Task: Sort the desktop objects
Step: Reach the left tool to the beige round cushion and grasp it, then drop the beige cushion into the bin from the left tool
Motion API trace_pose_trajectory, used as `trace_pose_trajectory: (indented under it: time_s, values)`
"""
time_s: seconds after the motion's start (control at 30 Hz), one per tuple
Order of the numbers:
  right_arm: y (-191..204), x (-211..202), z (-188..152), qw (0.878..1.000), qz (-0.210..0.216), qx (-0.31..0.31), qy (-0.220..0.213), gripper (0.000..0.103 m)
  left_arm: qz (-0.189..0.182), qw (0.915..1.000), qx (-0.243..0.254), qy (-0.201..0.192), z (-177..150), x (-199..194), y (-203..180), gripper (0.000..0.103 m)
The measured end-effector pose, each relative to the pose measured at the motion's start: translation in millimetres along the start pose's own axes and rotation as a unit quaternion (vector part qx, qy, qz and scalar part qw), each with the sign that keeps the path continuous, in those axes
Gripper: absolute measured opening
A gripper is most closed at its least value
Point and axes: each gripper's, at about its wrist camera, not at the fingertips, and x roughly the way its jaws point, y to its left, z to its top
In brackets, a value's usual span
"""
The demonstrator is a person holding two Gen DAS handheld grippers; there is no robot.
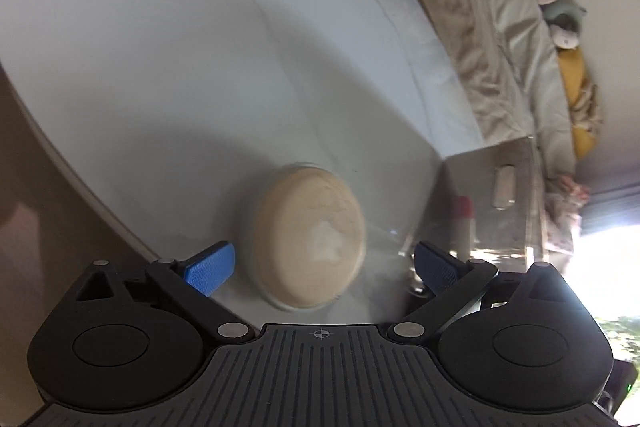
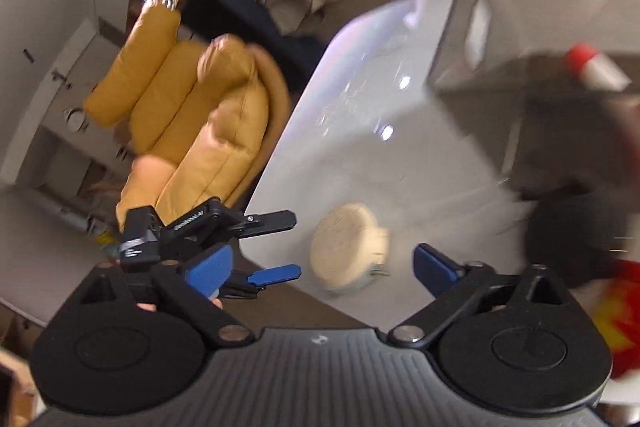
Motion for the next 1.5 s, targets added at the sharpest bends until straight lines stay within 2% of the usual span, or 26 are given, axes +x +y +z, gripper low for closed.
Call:
trace_pose_trajectory:
  time_s: [0.07, 0.13, 0.2, 0.3, 0.4, 0.47, 0.5, 0.57, 0.7, 0.77, 0.83, 0.9, 0.97, 1.0, 1.1, 1.17, 1.33, 1.43, 1.5]
  values:
    - [-10, 30, 2, 1.000, -0.017, 0.014, 0.016, 0.080, -0.004, 1.0000, -0.004, -0.001, 0, 2, 2, 0.101]
    - [-18, 46, 0, 0.999, -0.041, 0.020, 0.008, 0.080, -0.015, 0.9998, -0.015, 0.005, 1, 6, 5, 0.101]
    - [-21, 58, -4, 0.998, -0.052, 0.018, 0.003, 0.080, -0.010, 0.9997, -0.021, 0.008, 3, 9, 12, 0.101]
    - [-21, 75, -4, 0.999, -0.042, 0.020, 0.016, 0.080, -0.012, 0.9991, -0.036, 0.016, 7, 14, 22, 0.101]
    - [-24, 94, -2, 0.999, -0.031, 0.023, 0.035, 0.080, -0.039, 0.9976, -0.052, 0.024, 10, 15, 32, 0.101]
    - [-24, 102, 0, 0.999, -0.023, 0.023, 0.043, 0.067, -0.050, 0.9966, -0.061, 0.022, 11, 14, 36, 0.101]
    - [-22, 102, -1, 0.998, -0.022, 0.025, 0.044, 0.049, -0.051, 0.9965, -0.063, 0.019, 10, 12, 36, 0.101]
    - [-17, 95, -5, 0.999, -0.009, 0.023, 0.031, 0.042, -0.059, 0.9963, -0.061, 0.013, 9, 5, 31, 0.101]
    - [9, 30, -6, 0.999, 0.007, -0.023, -0.025, 0.037, -0.105, 0.9940, -0.030, -0.007, 4, -19, -4, 0.101]
    - [21, -16, -1, 0.997, 0.013, -0.043, -0.058, 0.037, -0.129, 0.9915, 0.011, -0.014, 2, -30, -40, 0.102]
    - [32, -71, 14, 0.992, 0.001, -0.060, -0.112, 0.035, -0.141, 0.9874, 0.068, -0.019, 1, -36, -88, 0.103]
    - [32, -128, 32, 0.982, -0.047, -0.072, -0.167, 0.034, -0.154, 0.9799, 0.126, -0.010, -1, -34, -140, 0.103]
    - [24, -173, 49, 0.964, -0.131, -0.084, -0.214, 0.006, -0.166, 0.9696, 0.179, 0.019, -3, -21, -193, 0.103]
    - [16, -186, 58, 0.955, -0.173, -0.090, -0.224, 0.000, -0.167, 0.9638, 0.204, 0.040, -4, -10, -220, 0.103]
    - [-14, -202, 83, 0.931, -0.272, -0.099, -0.224, 0.000, -0.123, 0.9555, 0.260, 0.062, -10, 33, -283, 0.103]
    - [-33, -197, 95, 0.926, -0.300, -0.098, -0.207, 0.000, -0.095, 0.9496, 0.289, 0.077, -18, 60, -305, 0.103]
    - [-67, -207, 102, 0.938, -0.277, -0.077, -0.191, 0.000, -0.072, 0.9436, 0.296, 0.130, -38, 105, -312, 0.103]
    - [-78, -207, 97, 0.947, -0.260, -0.068, -0.174, 0.001, -0.031, 0.9424, 0.298, 0.149, -46, 132, -310, 0.103]
    - [-82, -203, 93, 0.952, -0.258, -0.066, -0.152, 0.003, -0.005, 0.9356, 0.320, 0.150, -51, 146, -319, 0.103]
